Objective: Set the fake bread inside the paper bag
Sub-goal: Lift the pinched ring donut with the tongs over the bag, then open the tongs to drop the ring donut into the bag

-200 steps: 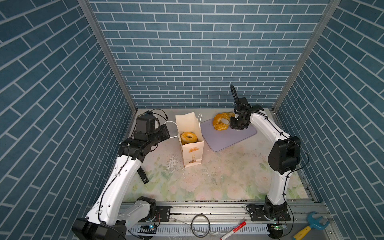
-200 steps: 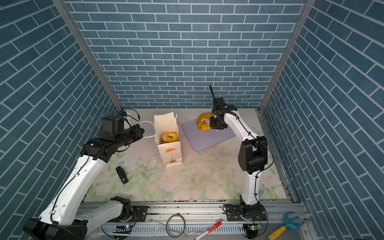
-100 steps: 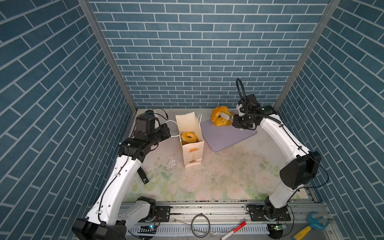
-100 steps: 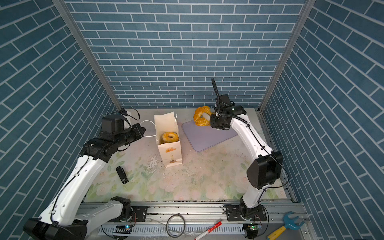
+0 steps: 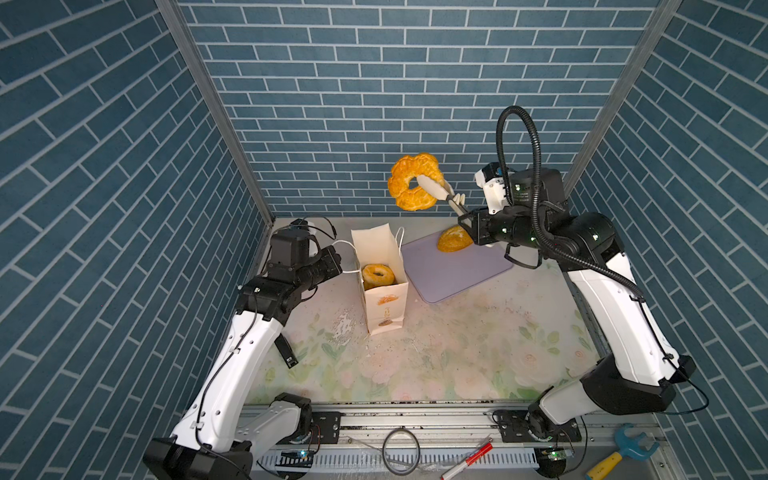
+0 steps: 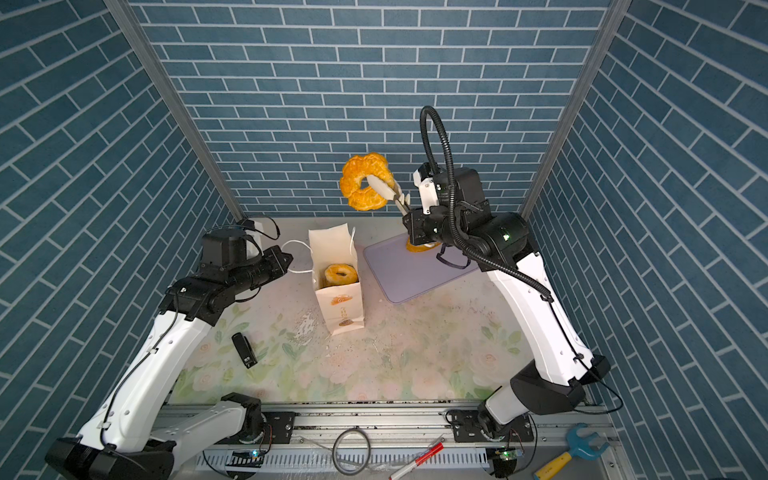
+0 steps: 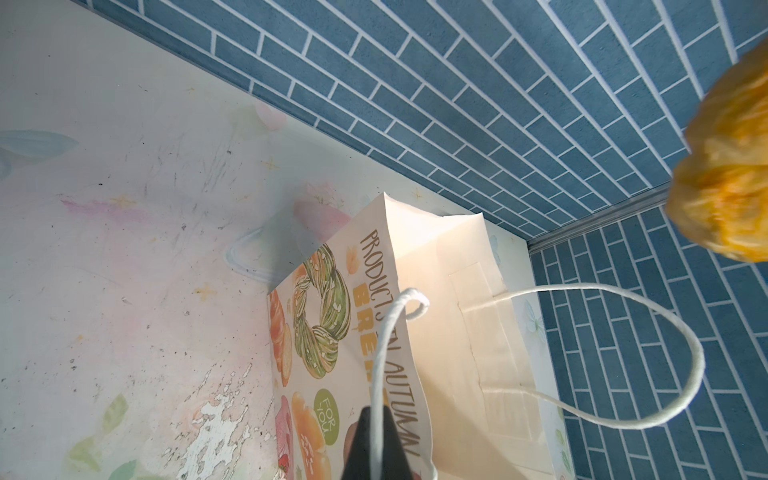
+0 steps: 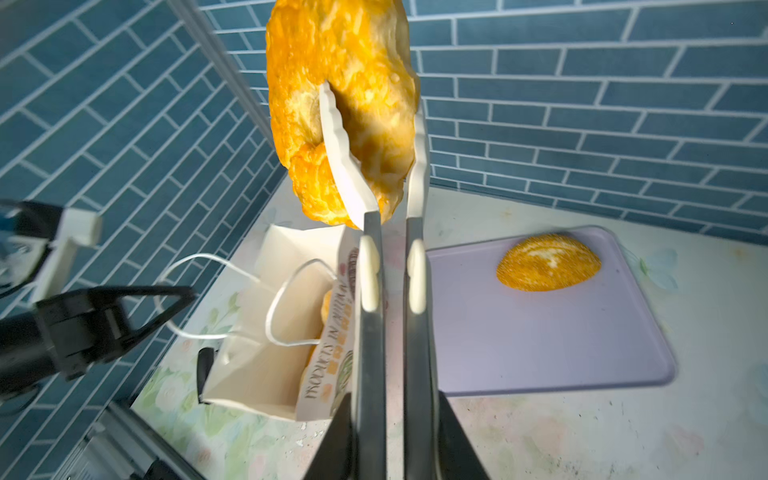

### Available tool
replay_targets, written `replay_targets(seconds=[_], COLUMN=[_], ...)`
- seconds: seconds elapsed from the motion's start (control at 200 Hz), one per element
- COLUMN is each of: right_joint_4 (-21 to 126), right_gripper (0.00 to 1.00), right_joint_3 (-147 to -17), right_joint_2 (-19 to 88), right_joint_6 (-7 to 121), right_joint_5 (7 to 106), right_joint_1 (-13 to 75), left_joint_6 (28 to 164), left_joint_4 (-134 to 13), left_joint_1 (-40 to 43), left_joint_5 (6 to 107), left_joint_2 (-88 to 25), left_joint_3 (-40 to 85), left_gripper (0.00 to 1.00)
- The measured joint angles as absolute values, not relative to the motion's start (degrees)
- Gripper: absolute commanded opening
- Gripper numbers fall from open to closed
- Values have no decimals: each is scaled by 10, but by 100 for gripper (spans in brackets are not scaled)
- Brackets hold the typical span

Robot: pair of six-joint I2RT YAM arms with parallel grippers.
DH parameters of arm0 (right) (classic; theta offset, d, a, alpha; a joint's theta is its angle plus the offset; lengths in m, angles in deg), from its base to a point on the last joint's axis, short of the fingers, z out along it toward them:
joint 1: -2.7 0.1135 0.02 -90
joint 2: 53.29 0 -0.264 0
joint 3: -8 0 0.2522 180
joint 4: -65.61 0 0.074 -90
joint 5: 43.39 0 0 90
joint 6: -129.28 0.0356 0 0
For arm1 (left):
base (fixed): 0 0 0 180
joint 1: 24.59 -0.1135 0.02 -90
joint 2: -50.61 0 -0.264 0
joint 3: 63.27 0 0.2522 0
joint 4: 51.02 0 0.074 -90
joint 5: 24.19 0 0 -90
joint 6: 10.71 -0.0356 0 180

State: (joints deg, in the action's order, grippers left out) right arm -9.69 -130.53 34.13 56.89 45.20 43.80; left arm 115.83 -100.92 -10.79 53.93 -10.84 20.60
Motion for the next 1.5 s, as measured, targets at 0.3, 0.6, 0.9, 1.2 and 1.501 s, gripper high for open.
replay_targets(seconds=[0.3, 0.6, 0.9, 1.2, 1.501], right_joint_4=[-168, -252, -301, -300, -270], right_gripper=[12, 13, 26, 42, 41], right_joint_3=[-1400, -1425, -1444, -1471, -1476], right_joint_2=[400, 463, 486, 504, 501], right_joint_6=[550, 548, 541, 513, 495], right_joint_5=[376, 282, 235, 229, 236], right_joint_1=[562, 630, 657, 662, 662], left_joint_6=[1161, 1162, 1162, 1164, 1164], left_joint_4=[-1009, -1009, -1006, -999, -998], left_joint_1=[-108, -108, -108, -108, -108], left_joint_5=[540, 539, 539, 538, 538], left_joint_2=[-96, -95, -95, -94, -92], left_joint_3=[205, 202, 199, 193, 191], left_gripper=[0, 0, 0, 0, 0])
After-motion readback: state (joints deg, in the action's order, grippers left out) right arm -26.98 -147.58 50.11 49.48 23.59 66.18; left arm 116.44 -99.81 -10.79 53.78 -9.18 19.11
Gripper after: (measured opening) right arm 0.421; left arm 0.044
